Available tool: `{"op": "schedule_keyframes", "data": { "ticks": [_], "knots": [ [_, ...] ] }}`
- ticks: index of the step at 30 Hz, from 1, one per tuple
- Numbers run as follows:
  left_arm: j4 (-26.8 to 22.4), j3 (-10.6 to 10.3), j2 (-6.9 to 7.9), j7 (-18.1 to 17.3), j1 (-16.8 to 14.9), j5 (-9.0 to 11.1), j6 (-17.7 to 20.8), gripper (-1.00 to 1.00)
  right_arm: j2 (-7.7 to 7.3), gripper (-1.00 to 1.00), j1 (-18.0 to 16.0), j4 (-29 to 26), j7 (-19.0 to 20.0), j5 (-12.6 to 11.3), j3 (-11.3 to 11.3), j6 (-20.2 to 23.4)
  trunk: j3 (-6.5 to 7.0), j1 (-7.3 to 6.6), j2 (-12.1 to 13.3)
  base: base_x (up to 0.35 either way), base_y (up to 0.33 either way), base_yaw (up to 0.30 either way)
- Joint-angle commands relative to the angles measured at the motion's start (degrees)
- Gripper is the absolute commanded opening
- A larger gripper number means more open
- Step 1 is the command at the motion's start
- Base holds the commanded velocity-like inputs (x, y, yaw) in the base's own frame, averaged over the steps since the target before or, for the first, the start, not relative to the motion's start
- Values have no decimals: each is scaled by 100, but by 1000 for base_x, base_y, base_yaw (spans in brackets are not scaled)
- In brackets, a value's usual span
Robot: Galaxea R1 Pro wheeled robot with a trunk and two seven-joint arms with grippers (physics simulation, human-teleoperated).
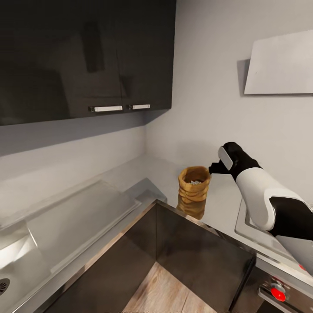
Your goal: In the kitchen, take the popcorn bag from the countertop, put it into the microwave, and heat it until the popcorn is cooked so the cooked popcorn ends up inside the bag.
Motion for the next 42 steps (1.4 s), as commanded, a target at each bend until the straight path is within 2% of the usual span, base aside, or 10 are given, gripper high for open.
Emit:
{"op": "schedule_keyframes", "data": {
  "ticks": [1, 8, 22, 34, 35, 37, 38, 39, 41, 42],
  "knots": [
    [-6, 38, 1, -1, -2, 4, 13, 100, 40, 100, -4, -6, -52, -50, -14, 9, -17, 1, -7, 0, 0, 20],
    [-6, 38, 0, 0, -2, 4, 13, 100, 105, 100, -4, -6, -50, -49, -20, 9, -70, 1, -7, 0, 0, 137],
    [-6, 38, -2, -2, -2, 4, 13, 100, 109, 100, -4, -6, -50, -45, -7, 3, -96, 1, -7, 5, 0, 50],
    [-6, 38, -2, 1, -2, 4, 13, 100, 109, 100, -4, -6, -50, -45, -32, 5, -96, 1, -7, 238, 0, 0],
    [-6, 38, -2, 1, -2, 4, 13, 100, 109, 100, -4, -6, -50, -45, -113, 6, -96, 1, -7, 51, 0, 0],
    [-6, 38, -2, 1, -2, 4, 13, 100, 109, 100, -6, -7, -59, -45, -531, 8, -96, 1, -7, 21, 0, 0],
    [-6, 38, -2, 1, -2, 4, 13, 100, 109, 100, -5, -8, -69, -43, -930, 13, -96, 1, -7, 9, 0, 0],
    [-6, 38, -2, 1, -2, 4, 13, 100, 109, 100, -5, -10, -75, -40, -1201, 15, -96, 1, -7, 5, 0, 0],
    [-7, 38, 0, 1, -2, 4, 13, 100, 109, 100, -4, -9, -90, -37, -1682, 17, -96, 1, -7, 3, 0, 0],
    [-6, 38, -1, 0, -2, 4, 13, 100, 109, 100, -4, -7, -126, -37, -1807, 18, -96, 1, -7, 0, 0, 0]
  ]
}}
